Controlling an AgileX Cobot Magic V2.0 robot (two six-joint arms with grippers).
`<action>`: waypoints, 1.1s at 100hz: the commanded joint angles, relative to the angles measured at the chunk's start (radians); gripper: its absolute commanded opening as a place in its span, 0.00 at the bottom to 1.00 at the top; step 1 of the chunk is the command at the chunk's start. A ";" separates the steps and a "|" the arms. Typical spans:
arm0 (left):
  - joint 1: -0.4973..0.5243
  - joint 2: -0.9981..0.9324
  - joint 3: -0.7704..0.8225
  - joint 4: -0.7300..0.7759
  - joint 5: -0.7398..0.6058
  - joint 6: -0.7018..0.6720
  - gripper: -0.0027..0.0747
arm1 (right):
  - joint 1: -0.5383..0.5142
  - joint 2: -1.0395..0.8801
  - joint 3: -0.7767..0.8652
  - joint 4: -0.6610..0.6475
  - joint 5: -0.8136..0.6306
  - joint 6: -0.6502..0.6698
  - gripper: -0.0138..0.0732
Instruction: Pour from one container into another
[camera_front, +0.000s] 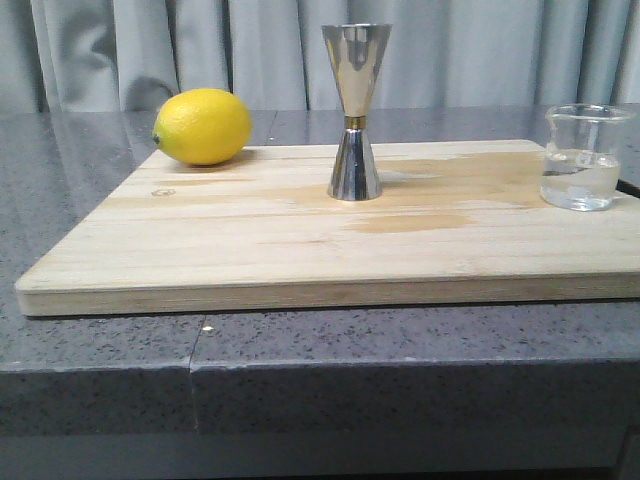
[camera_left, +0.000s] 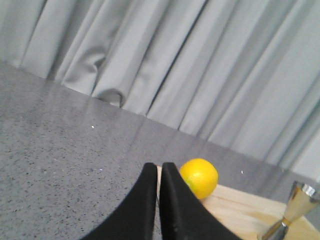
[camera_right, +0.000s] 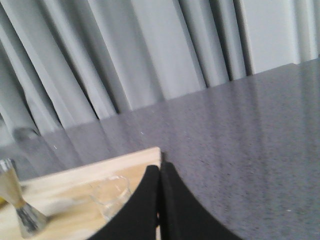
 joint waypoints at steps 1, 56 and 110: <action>-0.041 0.160 -0.148 -0.015 0.057 0.132 0.01 | 0.004 0.136 -0.152 -0.025 0.074 -0.160 0.08; -0.412 0.826 -0.429 -0.078 -0.038 0.544 0.17 | 0.007 0.495 -0.329 -0.022 0.068 -0.212 0.08; -0.732 1.179 -0.429 -0.109 -0.602 0.543 0.77 | 0.007 0.495 -0.329 -0.026 0.054 -0.212 0.08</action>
